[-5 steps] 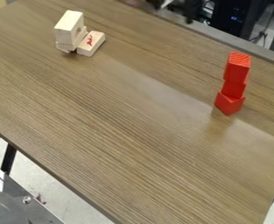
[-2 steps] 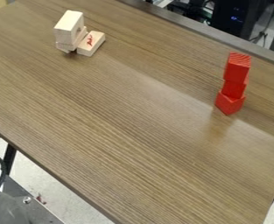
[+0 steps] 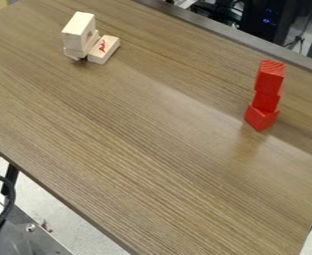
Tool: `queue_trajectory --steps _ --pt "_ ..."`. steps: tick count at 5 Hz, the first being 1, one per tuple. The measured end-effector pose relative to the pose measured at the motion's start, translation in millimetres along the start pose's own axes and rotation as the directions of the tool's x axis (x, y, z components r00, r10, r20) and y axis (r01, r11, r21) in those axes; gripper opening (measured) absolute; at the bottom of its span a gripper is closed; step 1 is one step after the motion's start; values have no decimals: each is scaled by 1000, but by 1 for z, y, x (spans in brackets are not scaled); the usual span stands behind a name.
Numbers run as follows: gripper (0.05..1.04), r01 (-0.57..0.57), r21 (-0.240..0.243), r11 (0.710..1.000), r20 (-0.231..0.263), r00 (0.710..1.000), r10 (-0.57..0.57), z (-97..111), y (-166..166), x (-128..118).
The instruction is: Remove the red cube from the tower and put it on the left
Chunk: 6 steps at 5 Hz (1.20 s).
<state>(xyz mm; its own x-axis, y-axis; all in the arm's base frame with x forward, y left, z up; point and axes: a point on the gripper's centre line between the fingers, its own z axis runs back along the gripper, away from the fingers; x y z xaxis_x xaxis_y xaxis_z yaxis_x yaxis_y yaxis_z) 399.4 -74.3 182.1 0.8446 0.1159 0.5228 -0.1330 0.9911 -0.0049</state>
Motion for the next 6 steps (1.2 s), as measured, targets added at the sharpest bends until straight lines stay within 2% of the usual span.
queue_trajectory --steps 1,3,6 --pt "1001 -25 14 1000 -43 999 26 -5 -6 -10" --pt "1001 9 7 1000 -83 996 -8 -21 -12 -35" --pt "1001 13 -2 1000 -88 996 -13 -30 -17 -49"
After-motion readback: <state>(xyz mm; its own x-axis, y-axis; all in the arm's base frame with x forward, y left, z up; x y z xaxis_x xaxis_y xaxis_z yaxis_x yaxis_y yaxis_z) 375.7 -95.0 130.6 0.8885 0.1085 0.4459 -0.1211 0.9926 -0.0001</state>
